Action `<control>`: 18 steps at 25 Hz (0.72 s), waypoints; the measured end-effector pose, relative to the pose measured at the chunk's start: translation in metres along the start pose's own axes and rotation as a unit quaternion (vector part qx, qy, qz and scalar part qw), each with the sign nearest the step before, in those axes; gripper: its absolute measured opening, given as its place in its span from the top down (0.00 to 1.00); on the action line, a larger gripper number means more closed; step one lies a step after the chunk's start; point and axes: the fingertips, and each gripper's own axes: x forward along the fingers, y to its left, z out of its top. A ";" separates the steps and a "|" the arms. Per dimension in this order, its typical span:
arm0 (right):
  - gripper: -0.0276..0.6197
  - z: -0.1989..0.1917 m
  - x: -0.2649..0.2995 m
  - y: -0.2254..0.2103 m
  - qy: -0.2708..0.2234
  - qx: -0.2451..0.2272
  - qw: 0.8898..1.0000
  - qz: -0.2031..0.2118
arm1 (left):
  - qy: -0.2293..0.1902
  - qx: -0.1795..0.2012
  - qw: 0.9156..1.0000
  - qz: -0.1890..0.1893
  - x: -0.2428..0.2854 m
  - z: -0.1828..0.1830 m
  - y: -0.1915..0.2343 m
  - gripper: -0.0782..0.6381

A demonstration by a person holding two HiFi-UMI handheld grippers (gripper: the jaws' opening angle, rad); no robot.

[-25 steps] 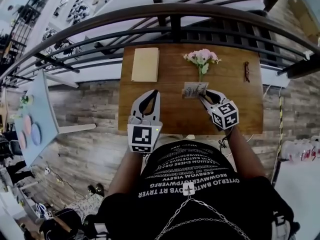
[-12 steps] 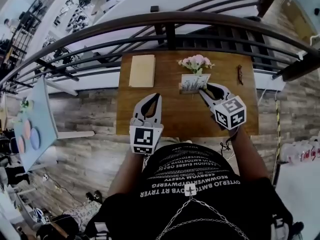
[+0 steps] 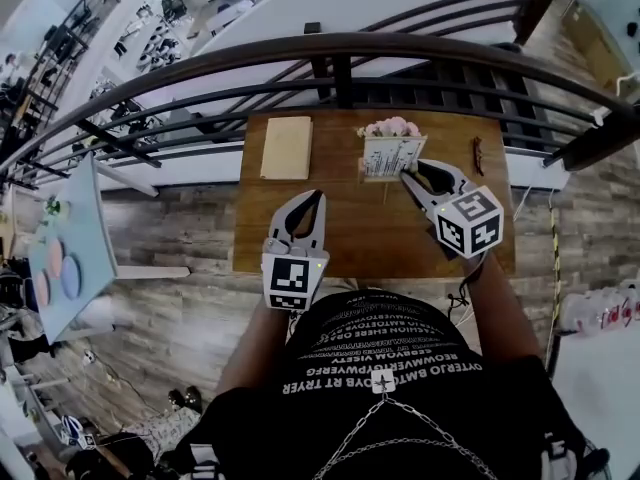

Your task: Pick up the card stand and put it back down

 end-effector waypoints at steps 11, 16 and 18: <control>0.78 0.022 -0.015 0.009 -0.018 -0.002 1.000 0.007 | 0.003 0.006 1.000 -0.006 -0.004 -0.004 -0.002 0.85; 0.78 0.022 -0.016 0.009 -0.017 -0.001 1.000 0.001 | 0.005 0.012 1.000 -0.012 -0.002 -0.001 -0.003 0.85; 0.78 0.022 -0.015 0.008 -0.016 0.000 1.000 -0.001 | 0.005 0.012 1.000 -0.013 -0.002 0.000 -0.001 0.85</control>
